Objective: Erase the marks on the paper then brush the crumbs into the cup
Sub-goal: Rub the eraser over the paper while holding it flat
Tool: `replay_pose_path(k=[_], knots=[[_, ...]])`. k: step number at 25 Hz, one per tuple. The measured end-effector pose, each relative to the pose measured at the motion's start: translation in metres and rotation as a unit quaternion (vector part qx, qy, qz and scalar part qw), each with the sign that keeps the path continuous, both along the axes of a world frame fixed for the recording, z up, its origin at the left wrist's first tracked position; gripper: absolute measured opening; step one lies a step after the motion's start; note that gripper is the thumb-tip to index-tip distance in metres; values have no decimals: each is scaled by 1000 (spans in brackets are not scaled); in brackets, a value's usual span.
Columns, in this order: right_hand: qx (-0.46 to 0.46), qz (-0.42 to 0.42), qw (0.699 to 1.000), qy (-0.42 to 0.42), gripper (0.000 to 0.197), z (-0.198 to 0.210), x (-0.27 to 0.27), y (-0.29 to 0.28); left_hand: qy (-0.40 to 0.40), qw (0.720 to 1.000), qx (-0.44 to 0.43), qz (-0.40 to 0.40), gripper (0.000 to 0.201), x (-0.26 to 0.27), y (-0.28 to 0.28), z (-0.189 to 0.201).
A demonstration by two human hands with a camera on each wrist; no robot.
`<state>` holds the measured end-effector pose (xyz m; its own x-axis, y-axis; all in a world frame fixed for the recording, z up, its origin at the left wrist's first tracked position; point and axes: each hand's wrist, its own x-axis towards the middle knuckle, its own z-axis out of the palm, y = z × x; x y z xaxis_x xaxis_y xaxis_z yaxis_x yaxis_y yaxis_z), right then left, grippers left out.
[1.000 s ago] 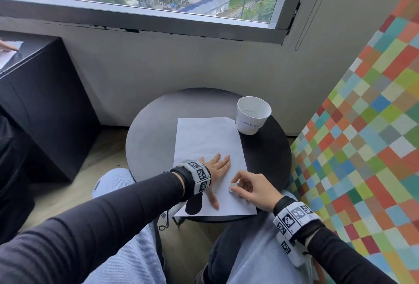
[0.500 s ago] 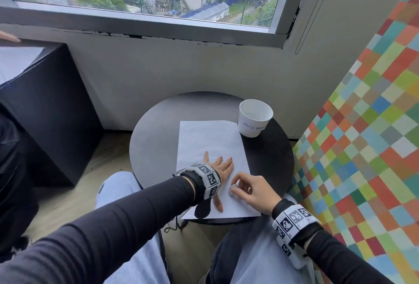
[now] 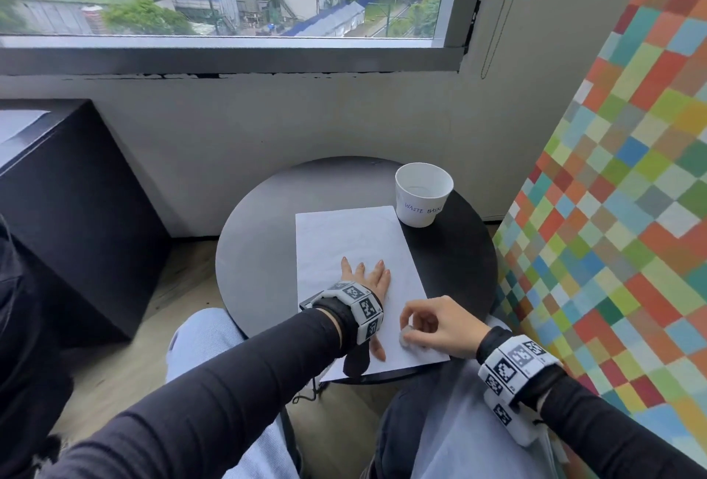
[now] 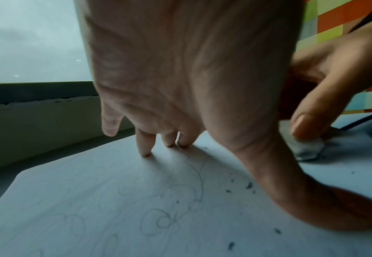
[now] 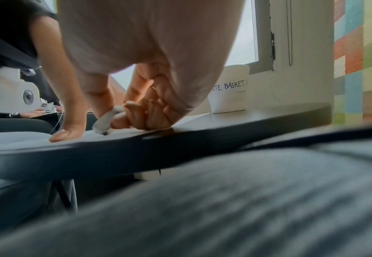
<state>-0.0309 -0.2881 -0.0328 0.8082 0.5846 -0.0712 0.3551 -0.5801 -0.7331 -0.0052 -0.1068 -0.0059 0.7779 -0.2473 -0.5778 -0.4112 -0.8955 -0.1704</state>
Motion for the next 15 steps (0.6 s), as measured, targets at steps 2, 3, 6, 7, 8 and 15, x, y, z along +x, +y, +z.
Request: replay_pose_path(k=[2,3,6,7,8,15], knots=[[1,-23,999,-33,5,0,0,3,0,1000,7,-1,148,0,-3,6],[1,-45,998,-52,6,0,1,5,2,1000,8,-1,148,1,-4,8],[-6,-35,999,-38,6,1,0,4,4,1000,8,-3,149,1,-4,6],[-8,-9,1000,-15,6,2,-1,1,5,1000,9,-2,149,1,-3,5],[-8,9,1000,0,5,3,-3,0,5,1000,10,-1,150,1,-3,5],[-8,-32,998,-48,4,3,0,6,18,1000,15,9,147,2,-6,8]])
